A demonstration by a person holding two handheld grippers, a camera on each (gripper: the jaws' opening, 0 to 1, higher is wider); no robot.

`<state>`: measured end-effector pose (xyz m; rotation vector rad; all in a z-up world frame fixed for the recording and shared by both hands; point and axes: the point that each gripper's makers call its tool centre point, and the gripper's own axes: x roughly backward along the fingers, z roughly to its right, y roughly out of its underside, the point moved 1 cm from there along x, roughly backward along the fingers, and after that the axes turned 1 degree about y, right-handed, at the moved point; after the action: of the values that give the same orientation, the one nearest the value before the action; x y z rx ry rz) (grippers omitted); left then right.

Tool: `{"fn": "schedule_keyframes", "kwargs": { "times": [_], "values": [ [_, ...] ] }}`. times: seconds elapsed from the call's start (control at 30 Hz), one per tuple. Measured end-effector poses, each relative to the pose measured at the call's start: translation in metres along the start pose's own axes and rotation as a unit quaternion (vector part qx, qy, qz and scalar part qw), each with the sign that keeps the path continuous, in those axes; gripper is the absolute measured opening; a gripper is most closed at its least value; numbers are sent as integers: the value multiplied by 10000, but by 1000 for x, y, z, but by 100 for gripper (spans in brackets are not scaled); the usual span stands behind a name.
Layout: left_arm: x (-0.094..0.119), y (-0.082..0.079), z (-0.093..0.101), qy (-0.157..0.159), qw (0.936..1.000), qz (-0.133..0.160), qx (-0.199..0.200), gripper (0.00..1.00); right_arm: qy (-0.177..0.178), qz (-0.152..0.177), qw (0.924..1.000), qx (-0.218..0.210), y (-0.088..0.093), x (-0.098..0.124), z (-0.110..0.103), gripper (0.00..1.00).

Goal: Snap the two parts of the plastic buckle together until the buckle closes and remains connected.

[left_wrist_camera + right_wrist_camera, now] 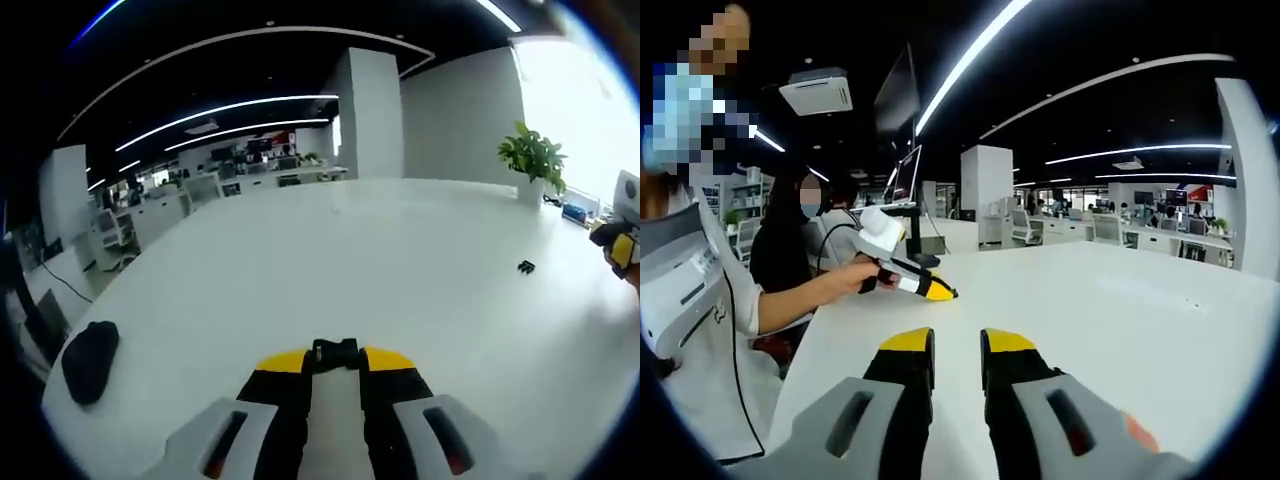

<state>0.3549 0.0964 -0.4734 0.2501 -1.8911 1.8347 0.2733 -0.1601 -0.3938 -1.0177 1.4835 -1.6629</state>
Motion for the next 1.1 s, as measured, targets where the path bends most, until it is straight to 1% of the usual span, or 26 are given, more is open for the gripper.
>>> {"fn": "schedule_keyframes", "kwargs": {
  "times": [0.1, 0.27, 0.37, 0.67, 0.8, 0.87, 0.93, 1.0, 1.1],
  "values": [
    [3, 2, 4, 51, 10000, 40, -2, 18, 8, 11, 10000, -6, 0, 1, 0, 17],
    [5, 2, 2, 21, 10000, 63, -62, 18, 26, 0, 10000, 1, 0, 3, -1, 17],
    [7, 0, 1, 7, 9999, 138, 2, 18, 36, -5, 10000, -7, 0, 3, -1, 17],
    [7, 4, 1, -21, 10000, 87, -27, 18, 24, 2, 10000, -25, 1, 4, -3, 17],
    [7, 5, 3, 26, 9999, 88, 52, 24, 26, -5, 10000, -31, 2, 4, -4, 17],
    [7, 5, 3, 48, 9999, 78, 90, 25, 22, -10, 10000, -32, 2, 4, -4, 17],
    [8, 5, 2, -6, 10000, 87, 38, 26, 31, -8, 10000, -37, 2, 5, -4, 17],
    [9, 4, 1, -37, 9999, 109, 13, 26, 29, -5, 10000, -39, 2, 5, -4, 17],
    [15, -1, -1, -33, 9996, 283, 77, 26, 32, 4, 10000, -40, 1, 5, -5, 17]
  ]
}}
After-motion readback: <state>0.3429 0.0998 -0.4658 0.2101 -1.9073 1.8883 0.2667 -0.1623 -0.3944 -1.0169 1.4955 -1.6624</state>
